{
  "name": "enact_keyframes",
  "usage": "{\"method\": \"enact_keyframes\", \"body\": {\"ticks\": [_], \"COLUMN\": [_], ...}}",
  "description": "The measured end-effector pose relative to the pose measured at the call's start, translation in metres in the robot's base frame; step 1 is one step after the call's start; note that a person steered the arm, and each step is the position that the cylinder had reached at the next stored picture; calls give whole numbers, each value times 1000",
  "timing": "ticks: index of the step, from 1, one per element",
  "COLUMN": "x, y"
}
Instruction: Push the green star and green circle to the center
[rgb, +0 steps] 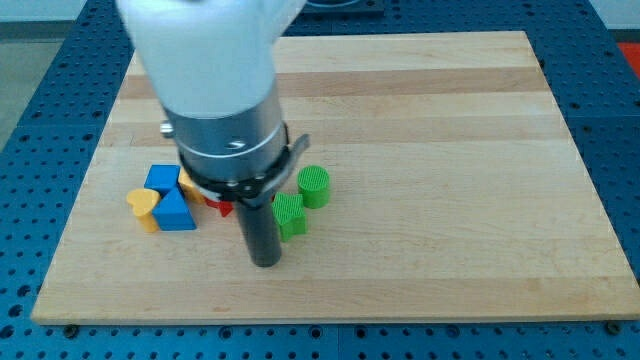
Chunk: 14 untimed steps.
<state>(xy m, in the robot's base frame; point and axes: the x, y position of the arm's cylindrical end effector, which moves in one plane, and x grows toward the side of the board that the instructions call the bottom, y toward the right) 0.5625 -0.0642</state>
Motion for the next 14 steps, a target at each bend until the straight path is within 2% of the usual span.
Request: {"method": "enact_keyframes", "body": {"ticks": [1,2,4,5,6,7,10,14], "x": [-9,-23,-11,-16,-26,-31,-34,-93], "y": [28,29,22,-30,-53,-51,12,39]}}
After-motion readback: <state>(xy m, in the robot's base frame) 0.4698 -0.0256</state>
